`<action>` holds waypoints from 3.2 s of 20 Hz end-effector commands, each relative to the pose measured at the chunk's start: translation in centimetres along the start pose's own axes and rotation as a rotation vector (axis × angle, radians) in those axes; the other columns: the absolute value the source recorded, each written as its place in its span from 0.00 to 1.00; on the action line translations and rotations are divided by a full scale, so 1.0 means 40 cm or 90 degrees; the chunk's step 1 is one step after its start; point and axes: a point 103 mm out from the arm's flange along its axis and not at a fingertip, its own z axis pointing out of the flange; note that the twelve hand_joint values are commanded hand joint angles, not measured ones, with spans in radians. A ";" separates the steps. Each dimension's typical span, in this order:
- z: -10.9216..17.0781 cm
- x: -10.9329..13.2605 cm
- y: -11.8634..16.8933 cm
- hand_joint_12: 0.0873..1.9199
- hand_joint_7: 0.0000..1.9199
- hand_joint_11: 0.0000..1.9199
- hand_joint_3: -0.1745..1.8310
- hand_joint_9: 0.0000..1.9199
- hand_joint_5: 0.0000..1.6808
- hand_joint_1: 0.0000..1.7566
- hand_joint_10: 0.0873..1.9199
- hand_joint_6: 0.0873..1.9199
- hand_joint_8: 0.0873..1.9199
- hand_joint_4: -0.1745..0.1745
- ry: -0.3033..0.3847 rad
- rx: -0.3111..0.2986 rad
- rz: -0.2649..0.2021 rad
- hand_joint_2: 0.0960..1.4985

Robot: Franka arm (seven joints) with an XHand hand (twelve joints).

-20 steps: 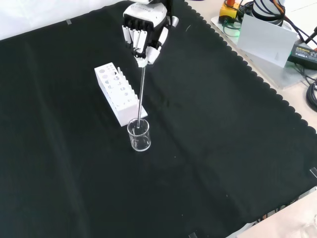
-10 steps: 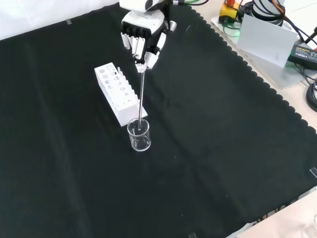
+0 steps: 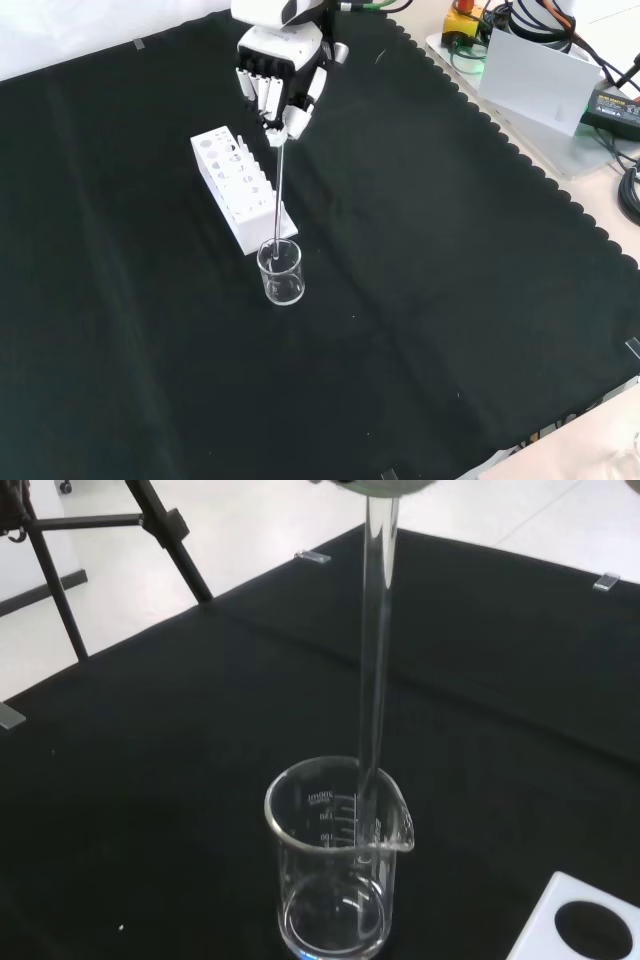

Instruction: Stir in the beaker to the left of the white test tube rack with the glass rod.

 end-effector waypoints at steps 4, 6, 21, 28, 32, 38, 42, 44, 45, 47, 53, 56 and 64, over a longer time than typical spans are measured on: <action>0.057 -0.003 0.032 0.34 0.84 0.90 0.00 0.98 0.75 0.69 0.22 0.27 0.37 0.00 0.007 0.025 -0.032 0.70; 0.062 -0.001 0.038 0.34 0.84 0.90 0.00 0.98 0.75 0.69 0.22 0.27 0.37 0.00 0.009 0.026 -0.036 0.70; 0.068 0.014 0.064 0.35 0.68 0.89 0.00 0.98 0.75 0.75 0.21 0.25 0.26 0.00 0.010 0.034 -0.052 0.69; 0.083 0.018 0.090 0.35 0.68 0.89 0.00 0.98 0.75 0.75 0.21 0.25 0.26 0.00 0.013 0.048 -0.064 0.69; 0.097 0.023 0.098 0.35 0.68 0.89 0.00 0.98 0.75 0.75 0.21 0.25 0.26 0.00 0.020 0.051 -0.067 0.69; 0.091 -0.011 0.101 0.35 0.68 0.89 0.00 0.97 0.75 0.75 0.21 0.25 0.26 0.00 0.017 0.050 -0.060 0.69; 0.086 -0.035 0.101 0.35 0.68 0.89 0.00 0.97 0.75 0.75 0.21 0.25 0.26 0.00 0.017 0.048 -0.056 0.69; 0.083 -0.043 0.096 0.35 0.68 0.89 0.00 0.97 0.75 0.75 0.21 0.25 0.26 0.00 0.017 0.047 -0.054 0.69; 0.082 -0.044 0.092 0.35 0.68 0.89 0.00 0.97 0.75 0.75 0.21 0.25 0.26 0.00 0.017 0.047 -0.052 0.69; 0.081 -0.040 0.083 0.35 0.68 0.89 0.00 0.97 0.75 0.75 0.21 0.25 0.26 0.00 0.021 0.048 -0.051 0.69; 0.077 0.014 0.074 0.35 0.68 0.89 0.00 0.98 0.75 0.75 0.21 0.25 0.26 0.00 0.020 0.052 -0.058 0.69; 0.077 0.042 0.083 0.35 0.68 0.89 0.00 0.98 0.75 0.75 0.21 0.25 0.26 0.00 0.018 0.053 -0.065 0.69; 0.090 0.023 0.126 0.35 0.68 0.89 0.00 0.98 0.75 0.75 0.21 0.25 0.26 0.00 0.035 0.046 -0.081 0.69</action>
